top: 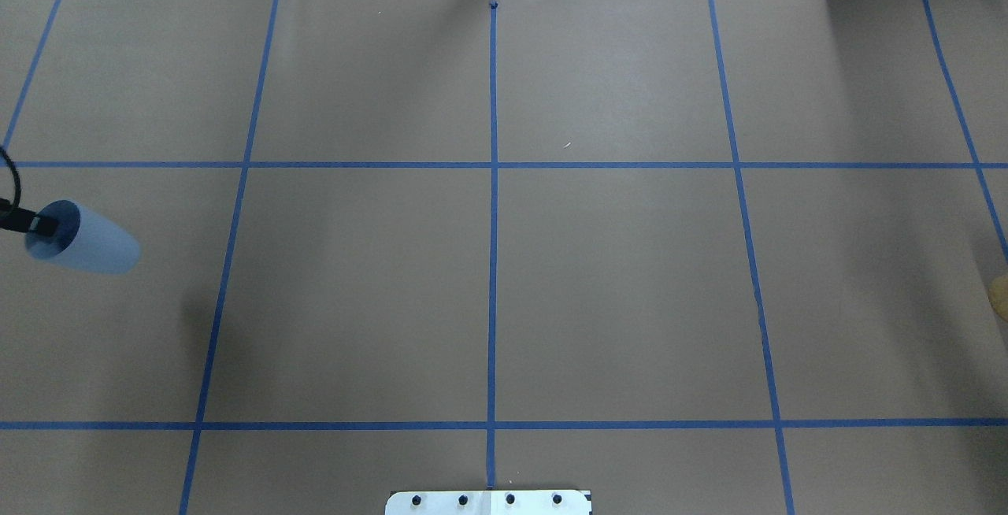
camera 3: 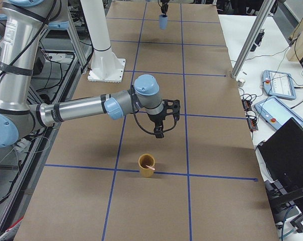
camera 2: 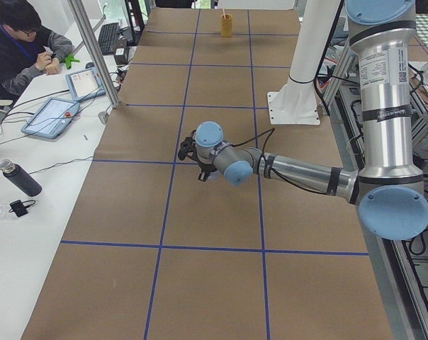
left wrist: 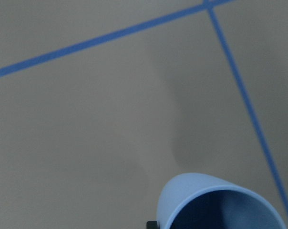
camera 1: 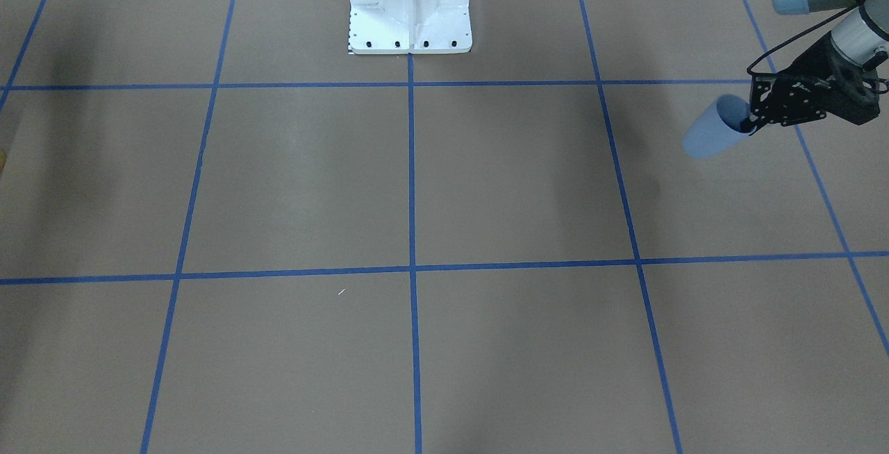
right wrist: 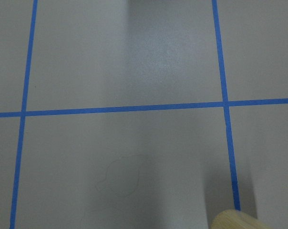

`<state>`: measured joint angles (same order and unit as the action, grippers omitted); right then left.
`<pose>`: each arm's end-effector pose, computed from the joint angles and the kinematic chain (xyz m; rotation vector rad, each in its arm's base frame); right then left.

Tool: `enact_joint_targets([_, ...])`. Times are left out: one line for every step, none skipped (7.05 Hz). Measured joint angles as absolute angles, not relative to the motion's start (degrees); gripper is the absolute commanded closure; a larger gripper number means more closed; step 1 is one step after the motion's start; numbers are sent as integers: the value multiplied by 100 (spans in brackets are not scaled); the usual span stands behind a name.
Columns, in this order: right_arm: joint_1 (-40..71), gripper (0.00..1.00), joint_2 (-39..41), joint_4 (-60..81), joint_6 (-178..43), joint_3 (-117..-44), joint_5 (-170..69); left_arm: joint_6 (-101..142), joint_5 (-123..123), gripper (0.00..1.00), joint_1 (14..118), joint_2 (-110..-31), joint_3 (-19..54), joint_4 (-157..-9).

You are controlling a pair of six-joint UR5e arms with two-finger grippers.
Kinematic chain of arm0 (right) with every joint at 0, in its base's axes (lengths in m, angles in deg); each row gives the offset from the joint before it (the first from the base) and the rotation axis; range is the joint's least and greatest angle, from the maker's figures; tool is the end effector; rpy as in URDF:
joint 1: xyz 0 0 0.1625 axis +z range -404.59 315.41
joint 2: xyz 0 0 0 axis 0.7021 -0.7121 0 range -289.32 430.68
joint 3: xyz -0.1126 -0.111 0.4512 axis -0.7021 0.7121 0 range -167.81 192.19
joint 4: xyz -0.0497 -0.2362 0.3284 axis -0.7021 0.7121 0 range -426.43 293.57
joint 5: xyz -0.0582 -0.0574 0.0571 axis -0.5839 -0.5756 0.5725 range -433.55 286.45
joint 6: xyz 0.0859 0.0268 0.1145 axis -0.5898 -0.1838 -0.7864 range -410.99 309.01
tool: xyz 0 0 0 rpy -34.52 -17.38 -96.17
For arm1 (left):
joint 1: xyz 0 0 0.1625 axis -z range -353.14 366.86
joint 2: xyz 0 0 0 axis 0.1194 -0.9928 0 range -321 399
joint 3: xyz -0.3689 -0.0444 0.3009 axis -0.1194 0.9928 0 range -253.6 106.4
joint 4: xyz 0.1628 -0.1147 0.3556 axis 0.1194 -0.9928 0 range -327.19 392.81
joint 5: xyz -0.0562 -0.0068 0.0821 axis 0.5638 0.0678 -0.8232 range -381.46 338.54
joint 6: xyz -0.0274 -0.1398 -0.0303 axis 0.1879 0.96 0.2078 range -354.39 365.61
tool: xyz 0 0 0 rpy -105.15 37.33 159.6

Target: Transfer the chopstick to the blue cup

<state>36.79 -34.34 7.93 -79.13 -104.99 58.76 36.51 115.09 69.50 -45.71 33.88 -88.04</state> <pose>-0.0237 -0.3918 0.5920 0.2108 -0.8321 0.1405 0.1931 -0.4333 0.5625 0.2422 1.0187 0.2488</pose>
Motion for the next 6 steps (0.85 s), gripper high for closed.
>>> enact_joint_targets([3679,0,-3430,793,-7917,-10493,5875,4172,11278,100,6681,-5087,3410,-8504])
enact_joint_targets([3679,0,-3428,793,-7919,-10485,5875,4702,10962,100,6339,-5735,3423,-8000])
enact_joint_targets([3679,0,-3426,793,-7920,-10475,5877,5175,10587,100,5956,-6449,3432,-7299])
enact_joint_targets([3679,0,-3423,793,-7920,-10467,5875,5624,10102,100,5484,-7231,3423,-6399])
enact_joint_targets([3679,0,-3417,793,-7920,-10461,5874,6075,9686,100,5010,-7965,3340,-5614])
enact_joint_targets([3679,0,-3407,793,-7920,-10450,5873,6564,9355,100,4561,-8662,3047,-5178])
